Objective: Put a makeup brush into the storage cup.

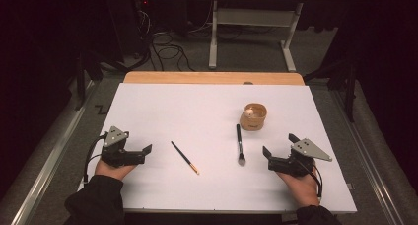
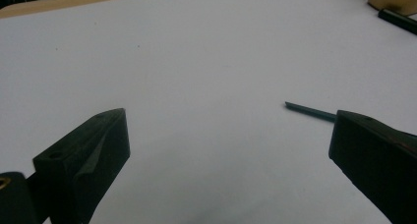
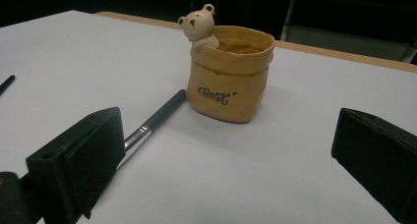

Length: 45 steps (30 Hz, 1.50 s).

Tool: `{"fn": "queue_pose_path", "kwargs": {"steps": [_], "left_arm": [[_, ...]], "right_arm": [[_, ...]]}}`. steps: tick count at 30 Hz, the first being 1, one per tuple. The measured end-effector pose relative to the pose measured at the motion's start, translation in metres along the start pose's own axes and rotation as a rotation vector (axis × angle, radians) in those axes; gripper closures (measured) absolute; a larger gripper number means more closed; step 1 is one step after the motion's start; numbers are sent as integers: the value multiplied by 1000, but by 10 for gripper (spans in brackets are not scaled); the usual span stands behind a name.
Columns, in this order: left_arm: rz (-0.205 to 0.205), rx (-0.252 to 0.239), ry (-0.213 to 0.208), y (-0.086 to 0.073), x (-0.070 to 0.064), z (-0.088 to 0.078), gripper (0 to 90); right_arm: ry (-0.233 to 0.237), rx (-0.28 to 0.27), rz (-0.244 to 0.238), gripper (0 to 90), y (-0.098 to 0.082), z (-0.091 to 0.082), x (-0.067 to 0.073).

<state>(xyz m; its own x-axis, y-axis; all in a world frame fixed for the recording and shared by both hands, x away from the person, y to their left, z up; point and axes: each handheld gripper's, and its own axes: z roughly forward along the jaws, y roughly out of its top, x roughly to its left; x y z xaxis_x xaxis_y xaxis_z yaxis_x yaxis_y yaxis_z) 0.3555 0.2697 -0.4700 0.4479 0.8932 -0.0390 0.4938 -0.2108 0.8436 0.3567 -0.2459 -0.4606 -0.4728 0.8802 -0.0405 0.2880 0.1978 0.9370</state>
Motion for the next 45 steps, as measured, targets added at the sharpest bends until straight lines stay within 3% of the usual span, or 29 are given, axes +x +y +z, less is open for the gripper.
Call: {"fn": "queue_pose_path", "kwargs": {"steps": [6, 12, 19, 20, 25, 30, 35, 37, 45], "left_arm": [[18, 60, 11, 3, -3, -1, 26], [3, 109, 18, 4, -3, -2, 32], [-28, 198, 14, 9, -3, -3, 44], [-33, 234, 16, 10, -4, -1, 46], [-37, 303, 29, 12, -3, 7, 66], [-53, 360, 8, 14, -4, 13, 68], [-41, 433, -3, 20, -8, 16, 69], [-38, 441, -2, 21, -8, 16, 69], [-67, 525, -31, 29, -9, 17, 85]], "right_arm": [[0, 2, -2, 4, 0, 0, 0], [-5, 10, -16, 4, 0, 2, 0], [-20, 21, -11, 4, 0, 2, -4], [-19, 25, -8, 4, 0, 2, -4], [-20, 37, -15, 4, -1, 4, -4], [-15, 43, -13, 4, -2, 4, -5], [-11, 48, -9, 4, -3, 4, -6], [-8, 48, -7, 4, -3, 4, -5], [-3, 41, -27, 4, -5, 2, -1]]}}
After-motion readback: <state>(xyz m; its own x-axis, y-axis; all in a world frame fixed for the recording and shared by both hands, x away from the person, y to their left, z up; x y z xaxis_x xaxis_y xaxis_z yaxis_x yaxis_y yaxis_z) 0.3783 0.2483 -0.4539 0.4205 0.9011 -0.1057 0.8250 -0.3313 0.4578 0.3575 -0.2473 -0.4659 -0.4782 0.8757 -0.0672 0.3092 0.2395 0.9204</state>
